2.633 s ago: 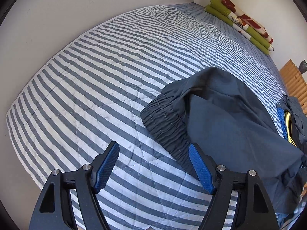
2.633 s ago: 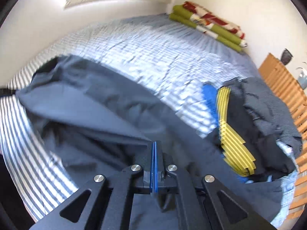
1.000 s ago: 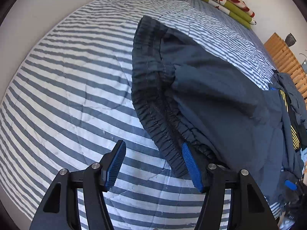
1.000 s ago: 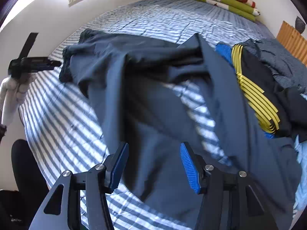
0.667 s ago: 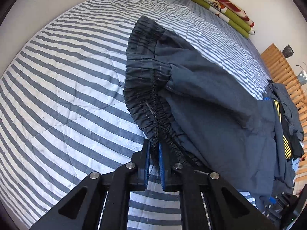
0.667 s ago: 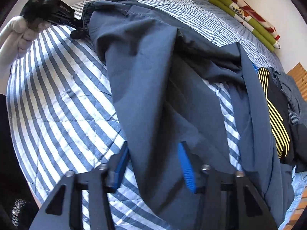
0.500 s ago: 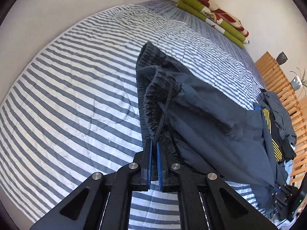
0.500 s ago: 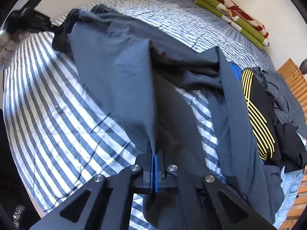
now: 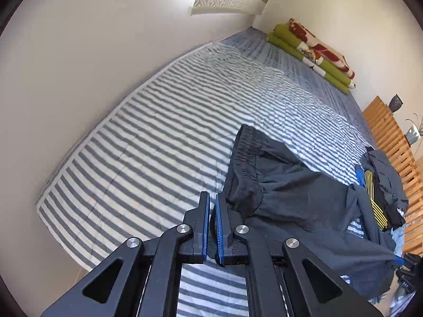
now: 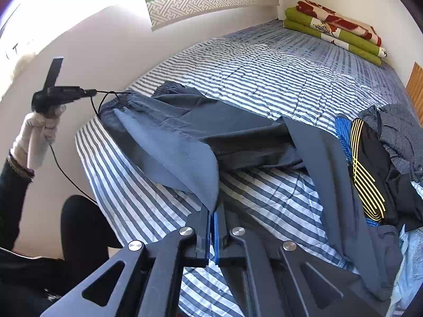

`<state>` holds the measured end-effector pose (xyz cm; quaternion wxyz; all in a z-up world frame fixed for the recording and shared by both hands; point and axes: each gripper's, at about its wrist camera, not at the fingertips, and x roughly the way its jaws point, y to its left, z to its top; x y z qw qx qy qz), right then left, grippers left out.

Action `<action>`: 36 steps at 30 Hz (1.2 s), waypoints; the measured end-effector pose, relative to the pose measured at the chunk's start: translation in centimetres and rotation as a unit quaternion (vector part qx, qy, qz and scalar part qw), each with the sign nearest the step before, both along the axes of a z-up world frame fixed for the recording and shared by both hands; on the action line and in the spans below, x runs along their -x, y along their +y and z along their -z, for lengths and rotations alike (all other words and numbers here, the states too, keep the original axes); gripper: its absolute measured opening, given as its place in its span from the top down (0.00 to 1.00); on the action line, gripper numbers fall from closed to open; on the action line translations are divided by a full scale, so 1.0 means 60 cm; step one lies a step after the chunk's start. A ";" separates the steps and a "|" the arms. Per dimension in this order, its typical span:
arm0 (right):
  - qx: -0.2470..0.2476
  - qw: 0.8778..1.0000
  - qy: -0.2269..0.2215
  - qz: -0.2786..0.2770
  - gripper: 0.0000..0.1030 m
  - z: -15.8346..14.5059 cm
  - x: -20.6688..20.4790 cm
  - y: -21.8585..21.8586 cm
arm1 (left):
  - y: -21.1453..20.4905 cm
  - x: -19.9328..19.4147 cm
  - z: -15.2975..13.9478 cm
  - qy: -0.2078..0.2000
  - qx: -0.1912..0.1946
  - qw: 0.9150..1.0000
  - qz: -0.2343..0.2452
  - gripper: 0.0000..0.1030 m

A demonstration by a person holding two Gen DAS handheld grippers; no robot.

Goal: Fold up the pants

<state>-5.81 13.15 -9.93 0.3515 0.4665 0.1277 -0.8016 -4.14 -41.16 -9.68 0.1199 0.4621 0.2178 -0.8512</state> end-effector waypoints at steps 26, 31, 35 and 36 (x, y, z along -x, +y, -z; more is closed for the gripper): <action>-0.247 0.964 -0.017 0.101 0.40 0.253 0.213 0.101 | 0.060 0.406 0.247 -0.068 -0.092 0.993 -0.027 0.80; -0.204 0.968 -0.041 0.141 0.96 0.216 0.233 0.152 | 0.051 0.379 0.207 -0.034 -0.091 0.995 -0.031 0.84; -0.198 0.967 0.008 0.161 0.97 0.146 0.217 0.179 | 0.043 0.356 0.168 -0.008 -0.086 0.996 -0.030 0.86; -0.188 0.967 0.016 0.170 0.97 0.125 0.214 0.186 | 0.041 0.349 0.155 0.003 -0.090 0.995 -0.031 0.87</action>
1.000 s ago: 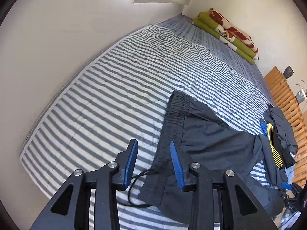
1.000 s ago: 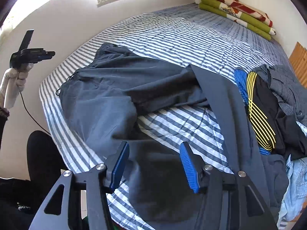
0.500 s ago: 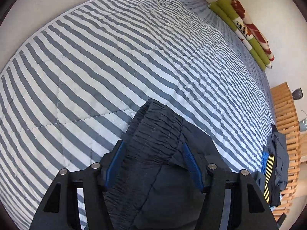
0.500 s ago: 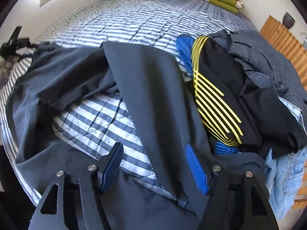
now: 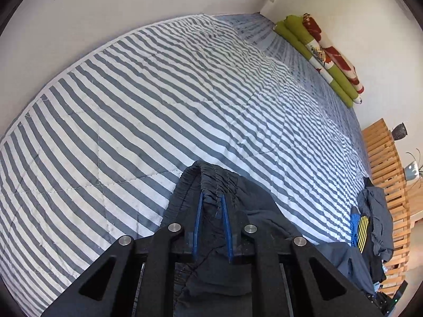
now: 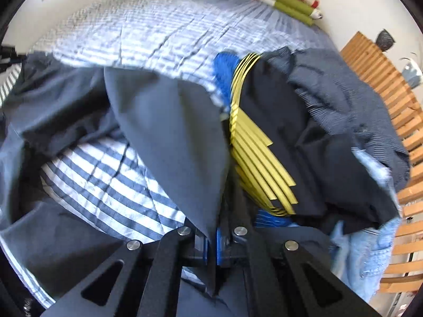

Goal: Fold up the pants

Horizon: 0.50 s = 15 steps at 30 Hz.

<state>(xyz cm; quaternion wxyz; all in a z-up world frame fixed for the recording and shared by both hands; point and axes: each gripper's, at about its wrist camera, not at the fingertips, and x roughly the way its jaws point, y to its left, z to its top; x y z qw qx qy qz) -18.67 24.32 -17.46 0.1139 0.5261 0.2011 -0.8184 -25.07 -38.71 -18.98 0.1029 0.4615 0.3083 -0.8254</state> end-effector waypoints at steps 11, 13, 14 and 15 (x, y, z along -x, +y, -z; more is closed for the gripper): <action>0.077 0.991 0.112 0.007 0.97 -0.232 -0.048 0.002 | -0.128 -0.185 -0.173 0.113 -0.012 0.989 -0.089 0.90; 0.074 0.989 0.131 -0.016 0.97 -0.256 -0.070 -0.021 | -0.166 -0.218 -0.194 0.119 -0.011 0.987 -0.110 0.91; 0.074 0.987 0.137 -0.025 0.97 -0.265 -0.081 -0.035 | -0.184 -0.231 -0.203 0.119 -0.010 0.985 -0.121 0.91; 0.075 0.986 0.142 -0.034 0.97 -0.271 -0.089 -0.051 | -0.201 -0.241 -0.210 0.119 -0.009 0.984 -0.131 0.91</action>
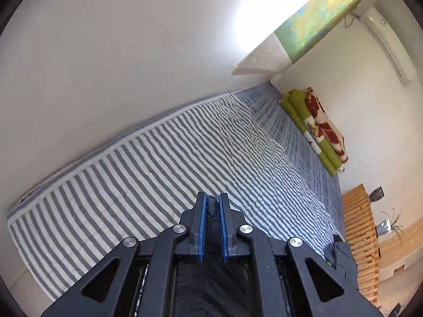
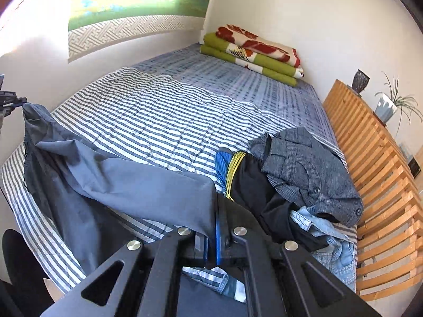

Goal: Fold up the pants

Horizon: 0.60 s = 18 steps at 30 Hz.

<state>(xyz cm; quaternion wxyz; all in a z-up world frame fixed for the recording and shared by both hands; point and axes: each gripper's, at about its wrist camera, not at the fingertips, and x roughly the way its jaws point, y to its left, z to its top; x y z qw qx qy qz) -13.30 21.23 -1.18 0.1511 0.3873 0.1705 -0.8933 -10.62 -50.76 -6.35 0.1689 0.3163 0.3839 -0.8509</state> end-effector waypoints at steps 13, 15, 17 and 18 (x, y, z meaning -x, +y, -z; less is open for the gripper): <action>-0.033 0.998 0.052 0.023 0.97 0.017 0.225 -0.100 | -0.106 0.117 -0.052 -0.023 0.057 0.997 -0.051 1.00; -0.029 0.999 0.012 0.043 0.97 0.050 0.300 -0.094 | -0.091 0.177 -0.034 -0.044 0.055 0.997 -0.012 1.00; -0.024 0.996 -0.071 0.056 0.94 0.111 0.378 -0.086 | -0.052 0.220 -0.012 -0.071 0.082 0.994 0.017 1.00; -0.030 0.993 -0.088 0.078 0.82 0.142 0.403 -0.080 | -0.028 0.236 0.000 -0.079 0.095 0.992 0.039 1.00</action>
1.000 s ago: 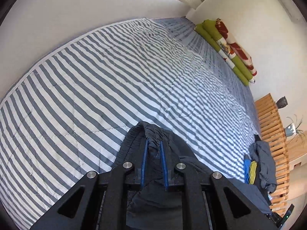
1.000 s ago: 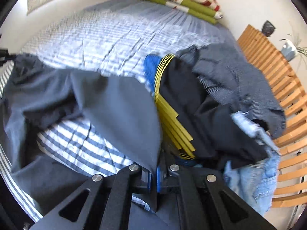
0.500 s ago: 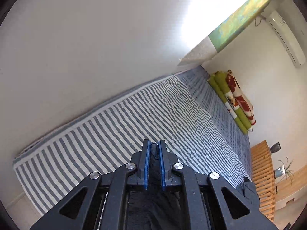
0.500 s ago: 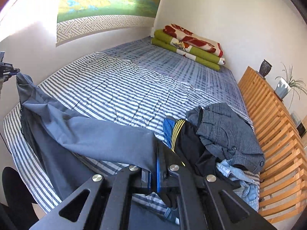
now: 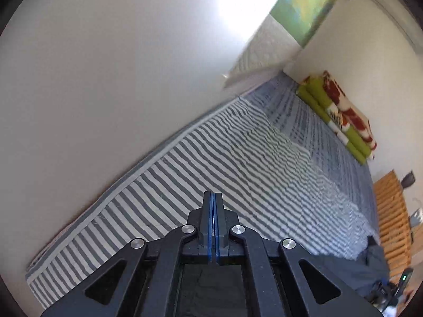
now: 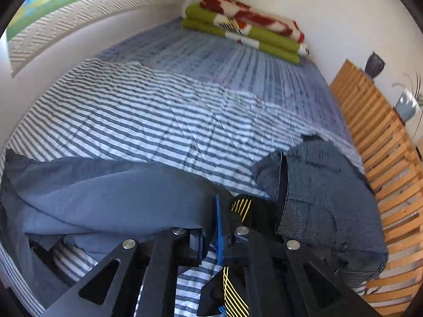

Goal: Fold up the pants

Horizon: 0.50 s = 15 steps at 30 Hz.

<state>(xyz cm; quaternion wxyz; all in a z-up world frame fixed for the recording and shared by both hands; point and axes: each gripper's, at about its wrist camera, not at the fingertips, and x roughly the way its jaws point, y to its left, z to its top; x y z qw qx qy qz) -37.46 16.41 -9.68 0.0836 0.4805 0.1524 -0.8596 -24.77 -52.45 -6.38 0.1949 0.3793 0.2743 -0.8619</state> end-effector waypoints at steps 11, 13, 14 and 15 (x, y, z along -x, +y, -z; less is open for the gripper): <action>0.064 0.993 -0.089 -0.039 0.47 0.115 -0.133 0.013 | 0.139 -0.083 0.142 -0.075 -0.010 0.993 0.085 1.00; 0.074 0.991 -0.088 -0.062 0.41 0.128 -0.157 -0.020 | 0.148 -0.118 0.149 -0.082 -0.009 0.993 0.082 1.00; 0.080 0.990 -0.087 -0.072 0.41 0.132 -0.160 -0.037 | 0.152 -0.129 0.151 -0.084 -0.009 0.993 0.083 1.00; 0.088 0.989 -0.089 -0.084 0.41 0.142 -0.162 -0.063 | 0.156 -0.140 0.150 -0.085 -0.008 0.993 0.084 1.00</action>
